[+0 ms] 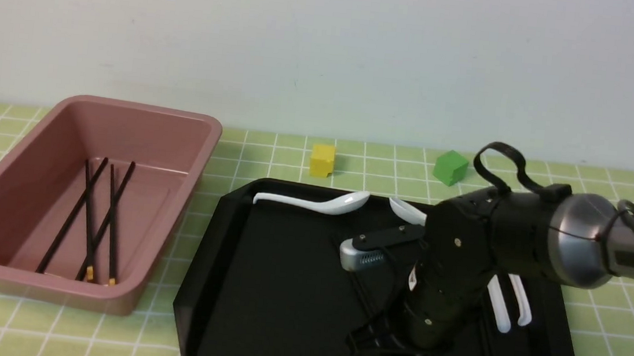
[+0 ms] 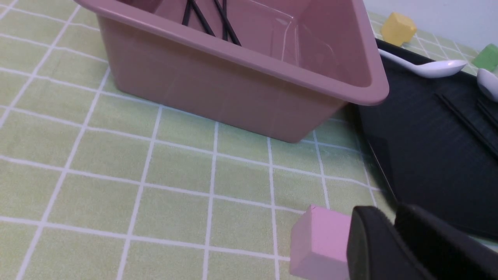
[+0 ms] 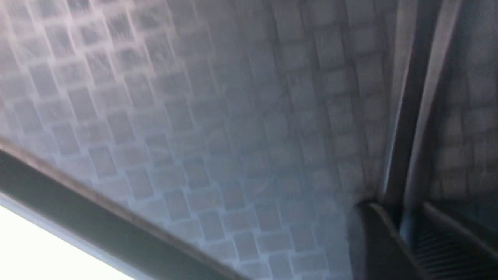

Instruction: On green tablecloth take chopsticks from black tray and put them in box.

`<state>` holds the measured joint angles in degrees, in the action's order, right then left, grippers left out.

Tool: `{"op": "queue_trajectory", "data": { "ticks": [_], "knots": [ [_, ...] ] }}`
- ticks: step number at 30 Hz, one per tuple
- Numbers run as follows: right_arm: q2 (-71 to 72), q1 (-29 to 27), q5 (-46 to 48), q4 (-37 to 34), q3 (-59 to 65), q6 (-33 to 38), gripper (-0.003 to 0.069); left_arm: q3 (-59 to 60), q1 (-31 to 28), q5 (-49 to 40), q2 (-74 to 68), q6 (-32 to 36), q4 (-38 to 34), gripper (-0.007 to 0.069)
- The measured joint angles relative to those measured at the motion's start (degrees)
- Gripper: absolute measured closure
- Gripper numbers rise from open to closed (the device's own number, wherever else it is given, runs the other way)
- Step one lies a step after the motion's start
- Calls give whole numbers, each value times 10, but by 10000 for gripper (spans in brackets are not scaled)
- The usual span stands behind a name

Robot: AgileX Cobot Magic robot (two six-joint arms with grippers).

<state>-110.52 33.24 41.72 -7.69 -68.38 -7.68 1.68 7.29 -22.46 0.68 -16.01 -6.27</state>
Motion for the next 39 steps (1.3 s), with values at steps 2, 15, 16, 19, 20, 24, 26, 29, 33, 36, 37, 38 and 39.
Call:
{"op": "queue_trajectory", "data": {
  "ticks": [2, 15, 16, 19, 20, 24, 26, 29, 33, 36, 37, 38, 39],
  "knots": [
    [1, 1, 5, 0, -1, 0, 526, 0, 0, 0, 0, 0, 0, 523],
    [104, 1, 126, -42, -127, 0, 524, 0, 0, 0, 0, 0, 0, 522],
    [110, 2, 127, -64, -150, 4, 524, 0, 0, 0, 0, 0, 0, 522],
    [109, 20, 111, -138, -224, 49, 524, 0, 0, 0, 0, 0, 0, 522],
    [103, 31, 100, -167, -249, 72, 524, 0, 0, 0, 0, 0, 0, 521],
    [43, 82, 32, -275, -349, 169, 524, 0, 0, 0, 0, 0, 0, 515],
    [1, 106, -19, -319, -391, 211, 524, 0, 0, 0, 0, 0, 0, 512],
    [-69, 133, -93, -372, -439, 256, 524, 0, 0, 0, 0, 0, 0, 511],
    [-165, 155, -197, -414, -480, 297, 524, 0, 0, 0, 0, 0, 0, 510],
    [-215, 159, -229, -420, -487, 314, 500, 0, 0, 0, 0, 0, 0, 503],
    [-223, 159, -233, -422, -487, 315, 491, 0, 0, 0, 0, 0, 0, 503],
    [-238, 159, -237, -422, -487, 317, 461, 0, 0, 0, 0, 0, 0, 501],
    [-243, 159, -237, -422, -487, 317, 441, 0, 0, 0, 0, 0, 0, 500]
  ]
}}
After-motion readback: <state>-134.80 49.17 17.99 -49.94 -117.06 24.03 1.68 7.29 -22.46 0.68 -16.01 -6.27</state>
